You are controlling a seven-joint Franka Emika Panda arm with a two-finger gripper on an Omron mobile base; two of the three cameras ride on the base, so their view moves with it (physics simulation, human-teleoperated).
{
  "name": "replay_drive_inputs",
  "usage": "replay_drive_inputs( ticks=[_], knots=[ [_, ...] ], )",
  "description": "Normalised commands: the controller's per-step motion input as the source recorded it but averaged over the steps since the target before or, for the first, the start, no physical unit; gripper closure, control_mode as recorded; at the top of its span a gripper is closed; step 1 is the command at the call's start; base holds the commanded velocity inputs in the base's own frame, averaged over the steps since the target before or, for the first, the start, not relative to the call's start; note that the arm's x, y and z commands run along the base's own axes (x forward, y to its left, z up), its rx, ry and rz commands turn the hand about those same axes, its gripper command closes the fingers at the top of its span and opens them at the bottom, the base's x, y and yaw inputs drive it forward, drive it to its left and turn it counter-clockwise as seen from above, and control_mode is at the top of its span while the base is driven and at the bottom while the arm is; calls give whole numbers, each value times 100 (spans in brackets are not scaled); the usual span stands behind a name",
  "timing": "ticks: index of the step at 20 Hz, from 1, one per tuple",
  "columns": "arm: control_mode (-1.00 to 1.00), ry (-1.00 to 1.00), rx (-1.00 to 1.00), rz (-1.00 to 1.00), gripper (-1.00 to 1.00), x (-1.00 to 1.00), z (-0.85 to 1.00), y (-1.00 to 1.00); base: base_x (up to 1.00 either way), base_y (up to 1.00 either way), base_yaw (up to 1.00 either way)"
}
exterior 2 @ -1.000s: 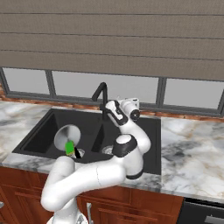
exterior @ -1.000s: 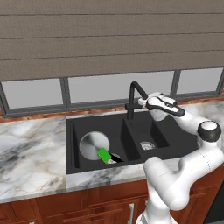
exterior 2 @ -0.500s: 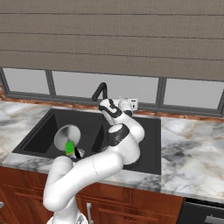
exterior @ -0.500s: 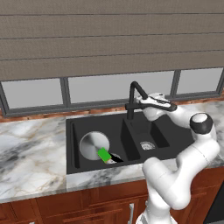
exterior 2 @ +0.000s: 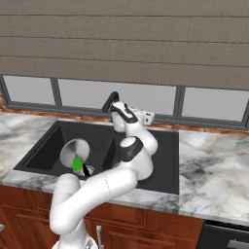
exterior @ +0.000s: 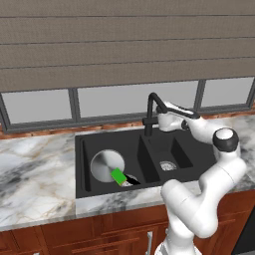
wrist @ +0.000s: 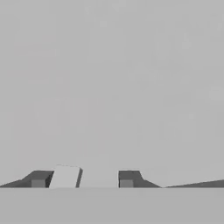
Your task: Pick the pan and sponge and place them into the sink. Then turn on the water.
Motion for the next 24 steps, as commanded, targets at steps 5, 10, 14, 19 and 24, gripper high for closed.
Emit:
replay_drive_inputs(
  ticks=[5, 10, 14, 19, 24],
  knots=[
    [-100, -1, 22, -5, -100, 12, -4, -100, 0, 0, 0],
    [-100, 0, 23, -1, -100, 11, -12, -100, 0, 0, 0],
    [-100, 0, 26, -2, -100, 10, -18, -100, 0, 0, 0],
    [-100, 0, 26, -5, -100, 16, -23, -100, 0, 0, 0],
    [-100, 0, 20, -7, -100, 16, -34, -100, 0, 0, 0]
  ],
)
